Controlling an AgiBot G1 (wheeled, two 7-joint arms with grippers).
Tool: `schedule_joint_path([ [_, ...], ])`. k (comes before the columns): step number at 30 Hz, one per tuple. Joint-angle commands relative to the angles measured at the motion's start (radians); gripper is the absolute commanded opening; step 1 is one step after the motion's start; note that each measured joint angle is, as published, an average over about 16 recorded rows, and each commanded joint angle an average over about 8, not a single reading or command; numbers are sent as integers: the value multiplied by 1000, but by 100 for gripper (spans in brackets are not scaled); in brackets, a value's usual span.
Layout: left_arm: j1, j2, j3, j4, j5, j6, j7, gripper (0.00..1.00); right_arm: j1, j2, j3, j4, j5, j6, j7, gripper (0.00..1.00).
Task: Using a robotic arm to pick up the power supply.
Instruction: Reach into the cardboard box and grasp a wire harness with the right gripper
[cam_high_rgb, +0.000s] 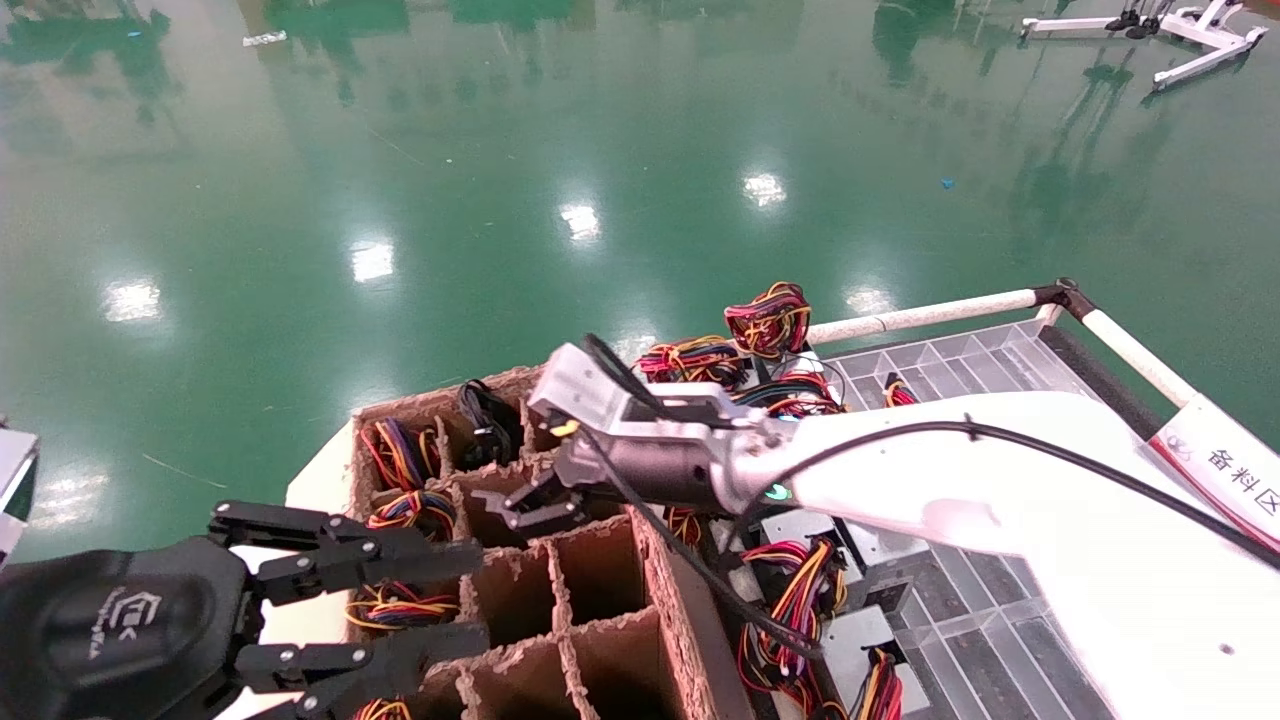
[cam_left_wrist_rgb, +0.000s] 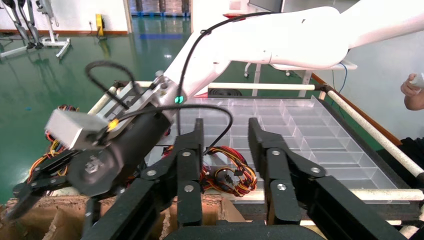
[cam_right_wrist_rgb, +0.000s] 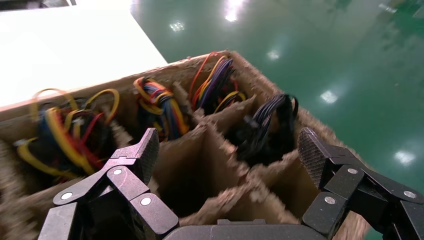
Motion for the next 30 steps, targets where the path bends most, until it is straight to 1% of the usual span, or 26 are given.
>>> schedule_joint_path([
  [1, 0, 0, 0, 0, 0, 0, 0, 100, 16, -33, 0, -56, -5, 21, -41, 100],
  [3, 0, 0, 0, 0, 0, 0, 0, 100, 22, -43, -18, -81, 10, 40, -58, 98],
  [4, 0, 0, 0, 0, 0, 0, 0, 100, 23, -46, -30, -88, 20, 49, -63, 95],
  [5, 0, 0, 0, 0, 0, 0, 0, 100, 24, -48, -44, -92, 30, 59, -66, 88],
  [6, 0, 0, 0, 0, 0, 0, 0, 100, 24, -50, -60, -94, 42, 69, -67, 79],
  [10, 0, 0, 0, 0, 0, 0, 0, 100, 21, -53, -131, -82, 91, 110, -63, 29],
  [11, 0, 0, 0, 0, 0, 0, 0, 100, 20, -54, -152, -76, 104, 120, -62, 19],
  [12, 0, 0, 0, 0, 0, 0, 0, 100, 19, -54, -172, -71, 116, 130, -60, 9],
  [13, 0, 0, 0, 0, 0, 0, 0, 100, 19, -54, -191, -67, 129, 141, -57, 4],
  [14, 0, 0, 0, 0, 0, 0, 0, 100, 19, -54, -211, -64, 142, 154, -54, 1],
  [15, 0, 0, 0, 0, 0, 0, 0, 100, 19, -54, -230, -60, 155, 166, -51, 0],
  [23, 0, 0, 0, 0, 0, 0, 0, 100, 24, -55, -368, -32, 253, 271, -33, 0],
  [30, 0, 0, 0, 0, 0, 0, 0, 100, 30, -54, -462, -22, 333, 355, -29, 0],
])
